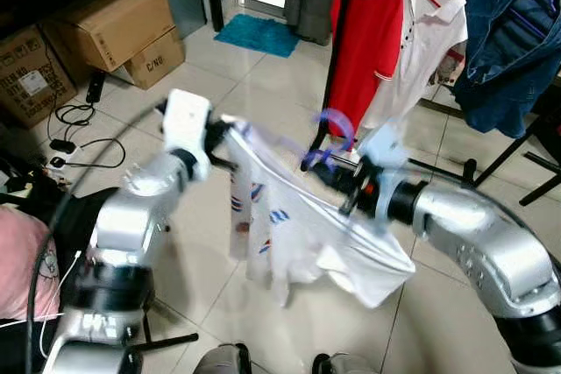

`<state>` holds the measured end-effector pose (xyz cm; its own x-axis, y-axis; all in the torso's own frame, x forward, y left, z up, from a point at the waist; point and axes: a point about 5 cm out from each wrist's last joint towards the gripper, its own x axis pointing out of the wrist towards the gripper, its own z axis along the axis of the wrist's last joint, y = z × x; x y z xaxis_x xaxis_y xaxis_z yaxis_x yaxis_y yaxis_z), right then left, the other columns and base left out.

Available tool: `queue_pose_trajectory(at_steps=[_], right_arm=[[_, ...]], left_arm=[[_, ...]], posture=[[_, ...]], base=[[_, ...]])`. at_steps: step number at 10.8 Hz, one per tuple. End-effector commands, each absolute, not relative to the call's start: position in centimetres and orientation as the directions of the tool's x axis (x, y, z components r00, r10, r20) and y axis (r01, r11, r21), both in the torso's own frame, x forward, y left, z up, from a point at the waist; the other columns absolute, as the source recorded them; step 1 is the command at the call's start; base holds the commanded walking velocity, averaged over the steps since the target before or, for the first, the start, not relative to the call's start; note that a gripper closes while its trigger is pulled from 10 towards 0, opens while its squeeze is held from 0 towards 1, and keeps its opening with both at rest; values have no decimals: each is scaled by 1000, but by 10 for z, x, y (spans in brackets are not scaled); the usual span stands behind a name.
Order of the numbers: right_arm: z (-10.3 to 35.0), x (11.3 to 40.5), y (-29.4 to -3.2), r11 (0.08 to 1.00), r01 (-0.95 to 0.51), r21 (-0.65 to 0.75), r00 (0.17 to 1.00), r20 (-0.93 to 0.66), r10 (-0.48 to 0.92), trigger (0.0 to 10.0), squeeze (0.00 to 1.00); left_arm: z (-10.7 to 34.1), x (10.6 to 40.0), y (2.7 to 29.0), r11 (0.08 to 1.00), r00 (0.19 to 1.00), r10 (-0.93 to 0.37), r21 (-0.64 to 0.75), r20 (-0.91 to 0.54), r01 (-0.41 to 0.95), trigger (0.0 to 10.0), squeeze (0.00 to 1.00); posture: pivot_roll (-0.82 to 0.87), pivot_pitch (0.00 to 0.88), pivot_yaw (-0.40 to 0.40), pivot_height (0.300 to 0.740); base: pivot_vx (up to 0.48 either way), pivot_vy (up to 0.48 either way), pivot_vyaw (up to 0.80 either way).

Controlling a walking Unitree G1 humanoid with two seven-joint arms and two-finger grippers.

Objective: Hang hanger

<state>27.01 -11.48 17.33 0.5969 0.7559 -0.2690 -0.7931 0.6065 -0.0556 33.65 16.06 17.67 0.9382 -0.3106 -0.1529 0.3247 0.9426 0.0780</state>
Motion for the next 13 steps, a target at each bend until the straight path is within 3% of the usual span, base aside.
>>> queue_pose_trajectory(at_steps=[1, 6, 8, 9, 11, 13], right_arm=[[174, 267, -114, 582, -809, -80, 579, -275, 767, 10000, 0], [152, 270, -116, 633, -768, -93, 607, -418, 676, 10000, 0], [158, 289, -131, 797, -600, -74, 761, -361, 539, 10000, 0], [165, 299, -141, 876, -482, 6, 836, -297, 462, 10000, 0], [178, 305, -141, 888, -431, 163, 869, -189, 457, 10000, 0], [184, 306, -134, 874, -450, 185, 865, -154, 478, 10000, 0]], left_arm=[[184, 341, 166, 944, 946, -301, 102, -122, 313, 0, 0], [202, 340, 134, 870, 878, -477, 120, -34, 478, 0, 0], [206, 332, 134, 862, 874, -485, 147, -38, 485, 0, 0], [209, 324, 133, 860, 872, -489, 149, -31, 488, 0, 0], [198, 309, 126, 846, 855, -515, 128, -61, 518, 0, 0], [180, 308, 137, 899, 906, -407, 127, -113, 420, 0, 0]], posture=[[-128, 125, 24, 740], [-130, 125, 23, 740], [-130, 124, 27, 740], [-130, 124, 29, 740], [-126, 118, 32, 740], [-125, 118, 29, 740]], base=[[0, 0, 0], [0, 0, 0], [0, 0, 0], [0, 0, 0], [0, 0, 0], [0, 0, 0]])
